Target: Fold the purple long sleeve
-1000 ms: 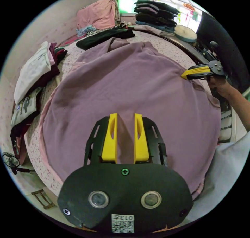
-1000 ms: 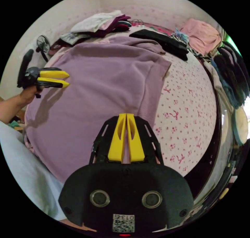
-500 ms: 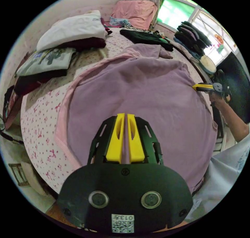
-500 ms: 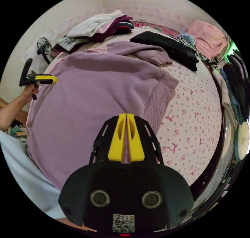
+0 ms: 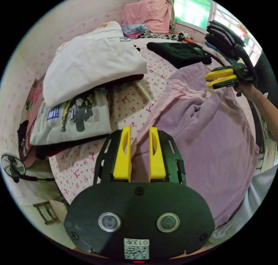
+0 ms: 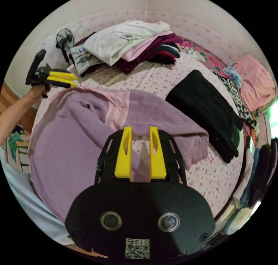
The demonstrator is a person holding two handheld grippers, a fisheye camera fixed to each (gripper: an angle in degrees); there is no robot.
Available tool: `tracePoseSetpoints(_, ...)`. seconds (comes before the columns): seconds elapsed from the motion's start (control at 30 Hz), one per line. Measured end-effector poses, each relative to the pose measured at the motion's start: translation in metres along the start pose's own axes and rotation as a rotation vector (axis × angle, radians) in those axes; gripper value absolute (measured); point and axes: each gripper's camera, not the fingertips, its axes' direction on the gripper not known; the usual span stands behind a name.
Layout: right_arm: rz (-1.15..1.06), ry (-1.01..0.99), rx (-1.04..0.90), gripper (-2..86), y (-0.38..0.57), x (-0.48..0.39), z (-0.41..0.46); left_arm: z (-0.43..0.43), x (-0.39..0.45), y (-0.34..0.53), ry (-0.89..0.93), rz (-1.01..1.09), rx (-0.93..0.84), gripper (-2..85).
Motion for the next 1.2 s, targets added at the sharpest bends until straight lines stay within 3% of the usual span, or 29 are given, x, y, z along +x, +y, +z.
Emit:
tracePoseSetpoints(0.13,-0.092,-0.077,-0.176,7.8,-0.033,-0.002,0.037,0.04,0.012,-0.019,0.081,0.127,-0.161,6.8)
tracePoseSetpoints(0.23,-0.175,-0.066,-0.19,3.0,-0.051,-0.007,0.034,0.026,0.013,-0.015,0.057,0.135,-0.093,2.0)
tracePoseSetpoints(0.37,-0.205,0.152,0.021,1.7,-0.084,-0.017,0.007,-0.014,0.023,0.003,-0.103,0.081,0.104,1.2)
tracePoseSetpoints(0.47,-0.144,0.252,0.188,1.7,-0.109,-0.021,0.0,-0.011,0.031,0.014,-0.176,0.023,0.131,1.3)
tracePoseSetpoints(0.63,-0.121,0.3,0.102,2.4,-0.146,-0.03,0.03,0.012,0.034,0.018,-0.178,-0.017,0.056,2.7)
tracePoseSetpoints(0.77,-0.066,0.113,-0.041,3.3,-0.161,-0.008,0.021,-0.009,0.027,0.026,-0.163,-0.098,0.049,4.8)
tracePoseSetpoints(0.9,0.087,-0.044,0.202,1.6,-0.11,0.027,-0.048,-0.046,0.017,0.063,-0.163,-0.232,0.165,4.0)
tracePoseSetpoints(1.0,0.004,-0.143,0.323,0.8,-0.058,0.0,-0.069,-0.067,0.051,0.077,-0.075,-0.113,0.254,1.8)
tracePoseSetpoints(1.1,-0.241,-0.263,0.144,0.4,-0.037,-0.07,-0.037,-0.059,0.114,0.066,-0.075,0.085,0.217,0.6)
tracePoseSetpoints(1.2,-0.312,-0.103,0.007,0.1,-0.029,-0.124,0.005,-0.036,0.148,0.057,-0.194,0.114,0.141,0.0)
